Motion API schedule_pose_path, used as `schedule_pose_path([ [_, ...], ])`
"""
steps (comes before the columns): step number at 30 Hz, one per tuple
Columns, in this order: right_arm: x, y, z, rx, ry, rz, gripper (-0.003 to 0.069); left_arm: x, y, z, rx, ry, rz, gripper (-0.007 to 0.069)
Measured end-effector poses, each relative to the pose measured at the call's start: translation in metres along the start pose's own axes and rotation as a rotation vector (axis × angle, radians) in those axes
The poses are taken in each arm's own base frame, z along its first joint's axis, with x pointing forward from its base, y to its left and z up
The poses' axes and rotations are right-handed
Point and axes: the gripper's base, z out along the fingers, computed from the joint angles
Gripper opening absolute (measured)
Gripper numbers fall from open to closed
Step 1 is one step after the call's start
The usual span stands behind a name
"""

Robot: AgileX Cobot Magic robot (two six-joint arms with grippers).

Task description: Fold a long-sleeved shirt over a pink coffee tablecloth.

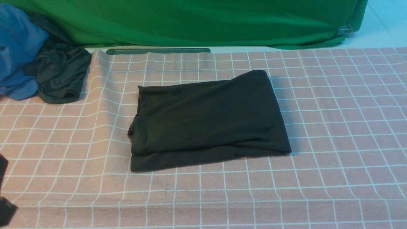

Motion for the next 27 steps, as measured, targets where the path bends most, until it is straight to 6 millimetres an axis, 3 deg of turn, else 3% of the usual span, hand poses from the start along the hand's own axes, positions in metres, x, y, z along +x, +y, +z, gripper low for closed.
schedule_pose_path([
  [3, 0.000, 0.000, 0.000, 0.000, 0.000, 0.000, 0.0106, 0.033, 0.011, 0.001, -0.020, 0.023, -0.001, 0.0014],
  [6, 0.000, 0.000, 0.000, 0.000, 0.000, 0.000, 0.0114, 0.047, 0.015, 0.001, -0.033, 0.070, 0.000, 0.0014],
  [27, 0.000, 0.000, 0.000, 0.000, 0.000, 0.000, 0.0144, 0.047, 0.015, 0.001, -0.029, 0.052, 0.011, 0.0014],
])
